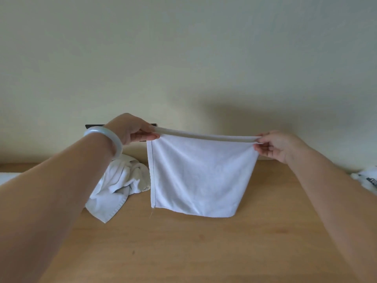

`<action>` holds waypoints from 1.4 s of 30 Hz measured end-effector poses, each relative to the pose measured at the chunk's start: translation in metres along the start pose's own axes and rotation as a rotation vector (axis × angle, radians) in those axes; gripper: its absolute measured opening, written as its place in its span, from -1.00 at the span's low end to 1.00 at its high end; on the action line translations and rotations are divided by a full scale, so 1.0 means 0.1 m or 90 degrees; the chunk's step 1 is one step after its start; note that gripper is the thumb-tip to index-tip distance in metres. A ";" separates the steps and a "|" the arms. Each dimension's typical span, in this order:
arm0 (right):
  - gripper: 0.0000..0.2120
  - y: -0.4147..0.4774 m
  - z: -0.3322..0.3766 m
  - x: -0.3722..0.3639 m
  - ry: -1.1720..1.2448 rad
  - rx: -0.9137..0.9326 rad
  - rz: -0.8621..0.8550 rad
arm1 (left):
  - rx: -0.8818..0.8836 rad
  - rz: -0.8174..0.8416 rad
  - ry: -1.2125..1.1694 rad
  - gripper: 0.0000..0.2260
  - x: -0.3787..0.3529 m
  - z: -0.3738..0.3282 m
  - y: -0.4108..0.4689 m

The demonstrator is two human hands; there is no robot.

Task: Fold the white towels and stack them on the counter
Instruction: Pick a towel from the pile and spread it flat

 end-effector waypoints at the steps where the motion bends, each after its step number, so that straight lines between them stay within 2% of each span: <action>1: -0.77 0.00 0.08 0.00 0.012 0.035 -0.006 | -0.021 -0.010 -0.007 -0.94 0.01 -0.08 0.01; 5: -0.80 -0.28 0.33 0.05 0.103 0.205 -0.016 | -0.128 -0.026 -0.061 -0.95 0.13 -0.29 -0.17; 8: -0.82 -0.53 0.05 0.12 0.121 0.261 -0.016 | -0.149 -0.002 -0.084 -0.95 0.21 0.02 -0.41; 11: -0.83 -0.56 -0.76 0.12 0.051 0.186 -0.014 | -0.083 0.020 -0.049 -0.92 0.17 0.88 -0.42; 13: -0.84 -0.52 -1.46 0.11 -0.008 0.085 -0.017 | -0.002 0.028 -0.047 -0.83 0.11 1.59 -0.33; 16: -0.85 -0.54 -2.42 0.08 -0.087 -0.065 -0.002 | 0.115 0.037 -0.020 -0.88 0.00 2.54 -0.23; 20: -0.88 -0.68 -3.19 0.07 -0.120 -0.178 -0.002 | 0.203 0.031 0.006 -0.86 -0.11 3.36 -0.33; 25: -0.95 -0.82 -3.37 0.18 -0.153 -0.169 -0.108 | 0.262 0.019 -0.003 -0.95 -0.06 3.75 -0.43; 27: -0.93 -0.86 -3.41 0.22 -0.164 -0.163 -0.152 | 0.255 0.000 0.003 -0.90 -0.02 3.82 -0.42; 29: -0.89 -0.88 -3.48 0.25 -0.171 -0.167 -0.174 | 0.229 -0.018 0.026 -0.93 0.00 3.85 -0.42; 30: -0.87 -0.89 -3.50 0.25 -0.172 -0.178 -0.176 | 0.216 -0.025 0.039 -0.96 0.00 3.85 -0.42; 33: -0.83 -0.88 -3.54 0.27 -0.148 -0.225 -0.156 | 0.188 -0.038 0.062 -0.83 0.03 3.86 -0.42; 38: -0.98 -0.90 -3.53 0.25 -0.112 -0.254 -0.115 | 0.194 -0.049 0.022 -0.71 0.09 3.89 -0.44; 42: -0.90 -0.93 -3.51 0.27 -0.086 -0.254 -0.129 | 0.209 -0.048 -0.003 -0.70 0.10 3.94 -0.49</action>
Point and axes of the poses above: each hand's wrist, its own y-axis towards the middle knuckle, its own x-axis out of the back of the hand, z = x × y, the point moved 6 cm from there along y, towards the middle knuckle, and after that the axes turned 2 degrees about -z, right-handed, at the moved point
